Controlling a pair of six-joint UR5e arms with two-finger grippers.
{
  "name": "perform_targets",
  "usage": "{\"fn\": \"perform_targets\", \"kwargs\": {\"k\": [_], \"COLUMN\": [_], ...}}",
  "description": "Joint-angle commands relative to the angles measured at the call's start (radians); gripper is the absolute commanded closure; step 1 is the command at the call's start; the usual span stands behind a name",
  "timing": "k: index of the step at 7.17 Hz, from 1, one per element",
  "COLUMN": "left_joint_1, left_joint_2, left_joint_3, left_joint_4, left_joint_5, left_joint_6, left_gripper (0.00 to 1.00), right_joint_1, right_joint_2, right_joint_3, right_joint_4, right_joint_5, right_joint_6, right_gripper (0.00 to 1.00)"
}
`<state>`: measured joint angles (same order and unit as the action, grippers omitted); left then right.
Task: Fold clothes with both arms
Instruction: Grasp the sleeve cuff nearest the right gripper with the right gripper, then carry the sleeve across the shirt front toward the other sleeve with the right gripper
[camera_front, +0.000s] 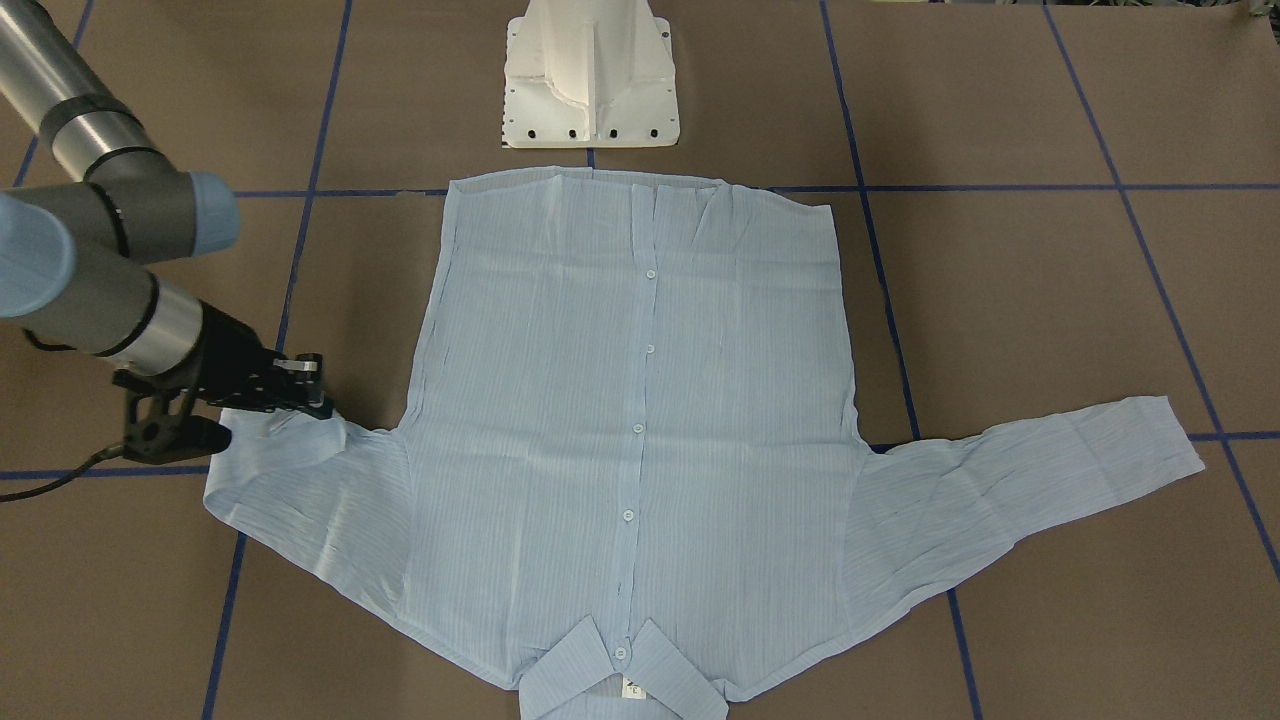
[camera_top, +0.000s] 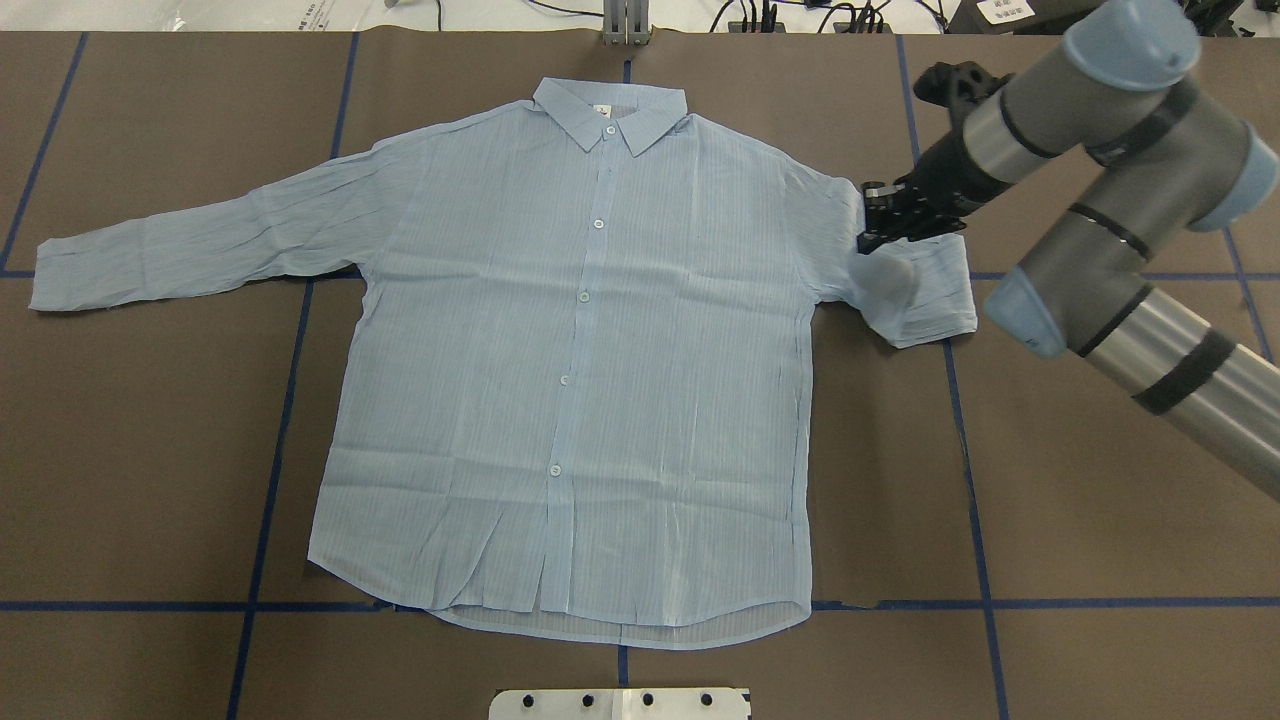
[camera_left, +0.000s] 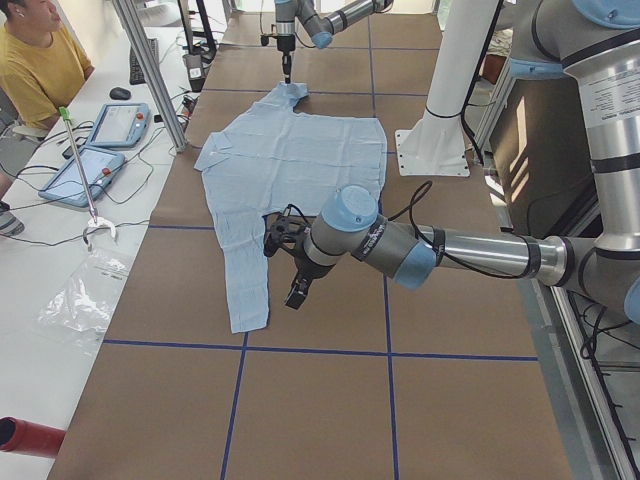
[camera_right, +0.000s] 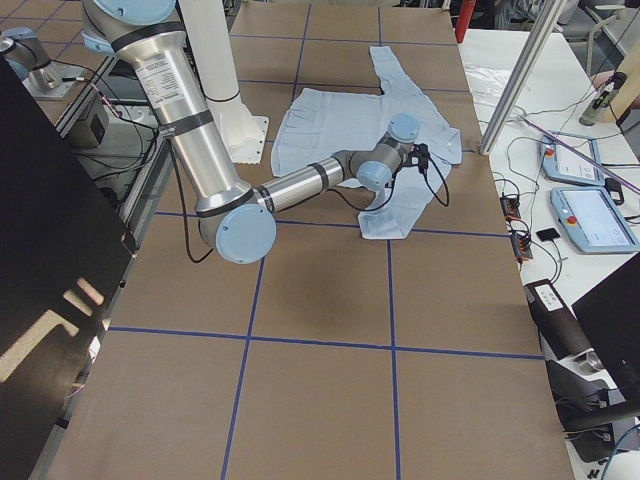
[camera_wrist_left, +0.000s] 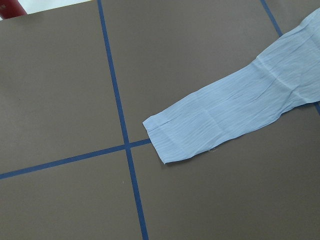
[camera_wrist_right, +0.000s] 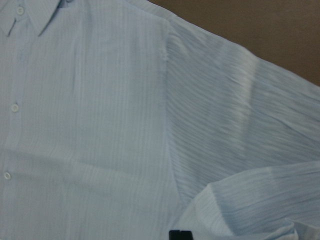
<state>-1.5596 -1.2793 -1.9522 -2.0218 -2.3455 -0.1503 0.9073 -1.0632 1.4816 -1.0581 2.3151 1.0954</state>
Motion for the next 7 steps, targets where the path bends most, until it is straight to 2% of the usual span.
{"fn": "perform_targets", "kwargs": {"k": [1,2,3,4,5,6,7], "left_joint_1": [0.001,0.001,0.001,0.003,0.004,0.004,0.004], "left_joint_2": [-0.002,-0.002,-0.002,-0.003,-0.006,-0.008,-0.008], "left_joint_3": [0.001,-0.004,-0.008,-0.001,-0.001,-0.001,-0.001], "left_joint_4": [0.000,0.000,0.000,0.000,0.000,0.000,-0.002], "left_joint_5": [0.000,0.000,-0.002,-0.002,-0.002,-0.002,0.000], "left_joint_6": [0.000,0.000,0.000,0.000,0.000,0.000,0.002], "left_gripper": [0.00,0.00,0.00,0.00,0.00,0.00,0.00], "right_joint_1": [-0.093,-0.134,-0.192,-0.209,-0.240,-0.272,-0.290], "right_joint_2": [0.246,0.416,0.533,0.558,0.671,0.743,0.756], "right_joint_3": [-0.138,-0.291,-0.395,-0.434,-0.557,-0.631,-0.641], "right_joint_4": [0.000,0.004,0.009,0.098,0.131,0.135,0.147], "right_joint_5": [-0.185,-0.250,-0.358,-0.391,-0.451,-0.514,-0.534], "right_joint_6": [0.205,0.266,0.320,0.360,0.395,0.402,0.403], "right_gripper": [1.00,1.00,1.00,1.00,1.00,1.00,1.00]}}
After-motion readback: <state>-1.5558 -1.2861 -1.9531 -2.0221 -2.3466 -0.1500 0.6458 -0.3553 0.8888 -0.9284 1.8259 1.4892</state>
